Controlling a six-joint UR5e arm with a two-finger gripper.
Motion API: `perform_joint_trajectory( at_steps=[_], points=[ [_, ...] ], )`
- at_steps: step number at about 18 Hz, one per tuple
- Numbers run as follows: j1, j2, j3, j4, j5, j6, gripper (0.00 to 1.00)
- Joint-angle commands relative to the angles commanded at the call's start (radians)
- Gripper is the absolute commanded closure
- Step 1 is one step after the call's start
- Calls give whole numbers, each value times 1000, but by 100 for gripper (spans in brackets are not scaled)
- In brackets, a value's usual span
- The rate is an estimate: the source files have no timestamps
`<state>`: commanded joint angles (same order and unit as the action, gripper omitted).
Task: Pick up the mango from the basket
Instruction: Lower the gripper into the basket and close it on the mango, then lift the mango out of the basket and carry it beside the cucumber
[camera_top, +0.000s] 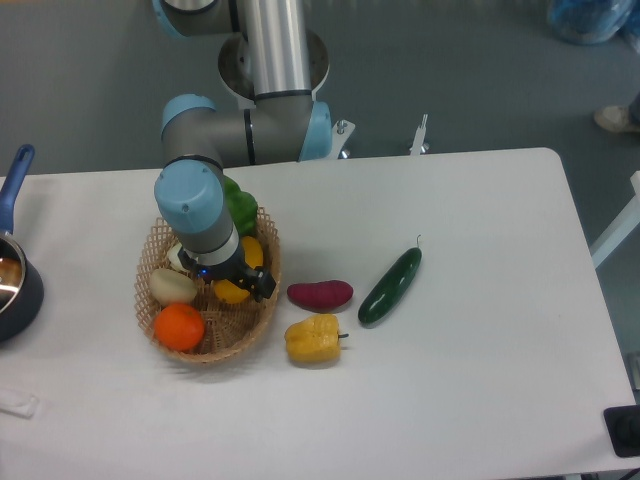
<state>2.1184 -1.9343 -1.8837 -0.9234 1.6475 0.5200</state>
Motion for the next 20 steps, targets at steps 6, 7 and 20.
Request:
perform_joint_trajectory(
  at_steps=[6, 7, 20],
  points=[
    [-5, 9, 3, -9, 0, 2, 96],
    [-5, 14, 6, -9, -2, 2, 96],
    [138, 106, 120, -34, -6, 11, 95]
  ],
)
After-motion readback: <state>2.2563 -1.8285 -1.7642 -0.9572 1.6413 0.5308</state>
